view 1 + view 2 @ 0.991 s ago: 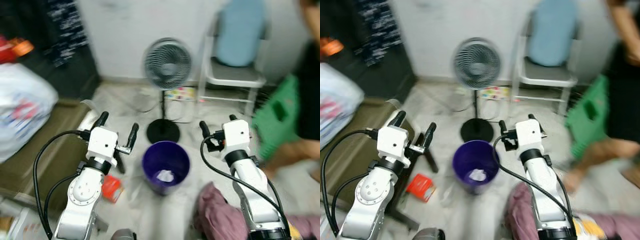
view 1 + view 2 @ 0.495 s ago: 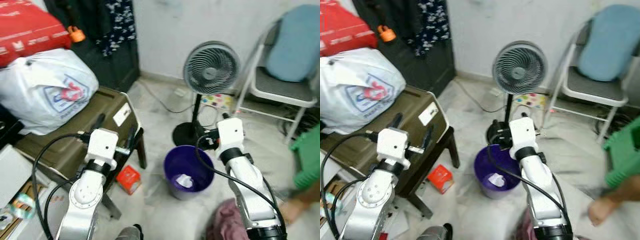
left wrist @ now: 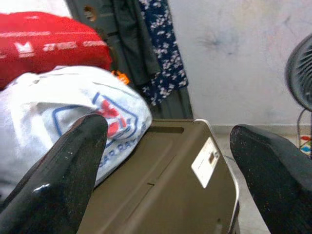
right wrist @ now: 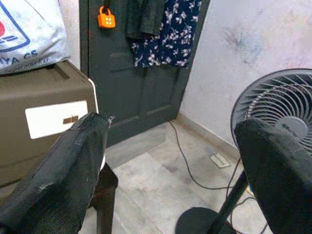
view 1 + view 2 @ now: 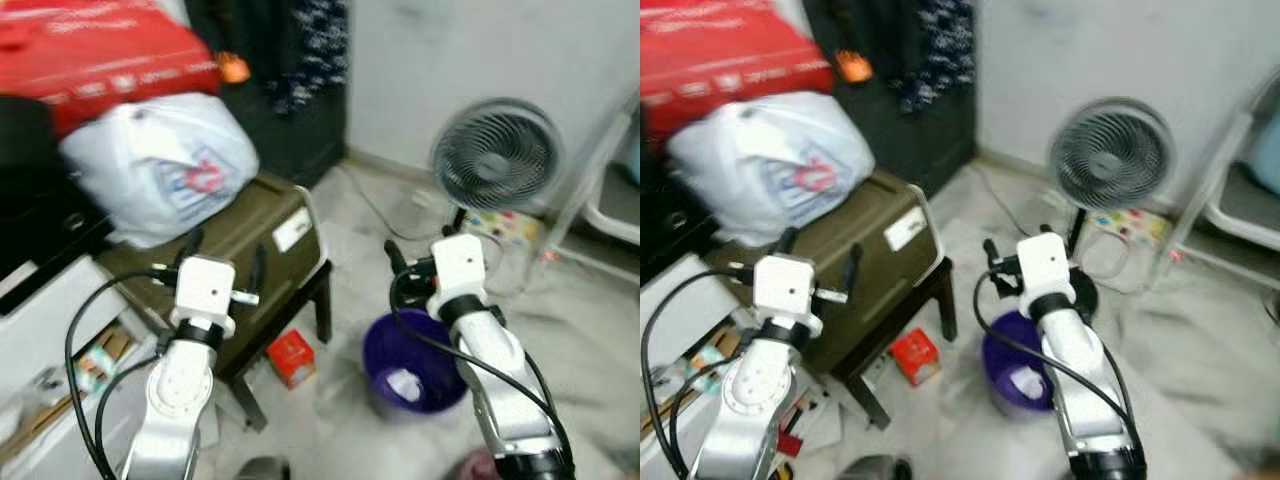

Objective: Clean up the room

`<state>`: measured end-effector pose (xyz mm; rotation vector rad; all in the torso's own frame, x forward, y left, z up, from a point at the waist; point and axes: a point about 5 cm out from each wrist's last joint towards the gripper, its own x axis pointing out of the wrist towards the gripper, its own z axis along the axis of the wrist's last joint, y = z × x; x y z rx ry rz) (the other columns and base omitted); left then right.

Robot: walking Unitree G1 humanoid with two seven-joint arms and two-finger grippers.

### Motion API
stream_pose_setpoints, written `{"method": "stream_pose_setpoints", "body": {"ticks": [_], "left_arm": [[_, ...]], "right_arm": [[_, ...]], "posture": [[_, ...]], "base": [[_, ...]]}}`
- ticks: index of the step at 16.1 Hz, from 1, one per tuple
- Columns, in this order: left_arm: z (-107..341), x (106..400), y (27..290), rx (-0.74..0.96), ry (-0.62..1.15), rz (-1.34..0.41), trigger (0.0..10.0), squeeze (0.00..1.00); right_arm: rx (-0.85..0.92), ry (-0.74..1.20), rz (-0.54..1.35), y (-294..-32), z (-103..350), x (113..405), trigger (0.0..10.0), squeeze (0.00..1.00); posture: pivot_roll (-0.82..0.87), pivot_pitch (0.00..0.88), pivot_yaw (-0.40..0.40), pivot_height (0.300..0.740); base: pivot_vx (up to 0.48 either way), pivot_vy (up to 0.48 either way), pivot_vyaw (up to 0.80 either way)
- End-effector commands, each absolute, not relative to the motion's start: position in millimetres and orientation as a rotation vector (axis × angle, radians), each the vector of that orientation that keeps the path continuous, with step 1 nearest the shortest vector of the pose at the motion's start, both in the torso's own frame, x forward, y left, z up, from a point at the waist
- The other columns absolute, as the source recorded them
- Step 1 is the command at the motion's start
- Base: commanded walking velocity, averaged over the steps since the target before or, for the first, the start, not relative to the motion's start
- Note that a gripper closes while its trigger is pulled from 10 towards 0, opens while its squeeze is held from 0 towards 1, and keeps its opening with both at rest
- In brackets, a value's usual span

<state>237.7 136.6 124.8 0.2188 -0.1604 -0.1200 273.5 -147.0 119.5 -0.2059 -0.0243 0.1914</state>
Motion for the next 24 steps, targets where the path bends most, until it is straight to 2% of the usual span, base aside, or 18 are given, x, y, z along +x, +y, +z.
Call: {"method": "stream_pose_setpoints", "body": {"ticks": [1, 24], "left_arm": [[125.3, 239.3, 142.7, 0.244, -0.154, -0.094, 10.0, 0.0], [121.3, 232.8, 145.0, 0.27, -0.135, -0.112, 10.0, 0.0]], "right_arm": [[-0.192, -0.04, 0.209, -142.6, 123.4, 275.8, 10.0, 0.0], [-0.205, -0.024, 0.236, -145.1, 119.8, 274.1, 10.0, 0.0]], "posture": [[-0.05, 0.0, 0.016, 0.74], [-0.04, 0.0, 0.008, 0.74]], "base": [[0.0, 0.0, 0.8], [0.0, 0.0, 0.8]]}}
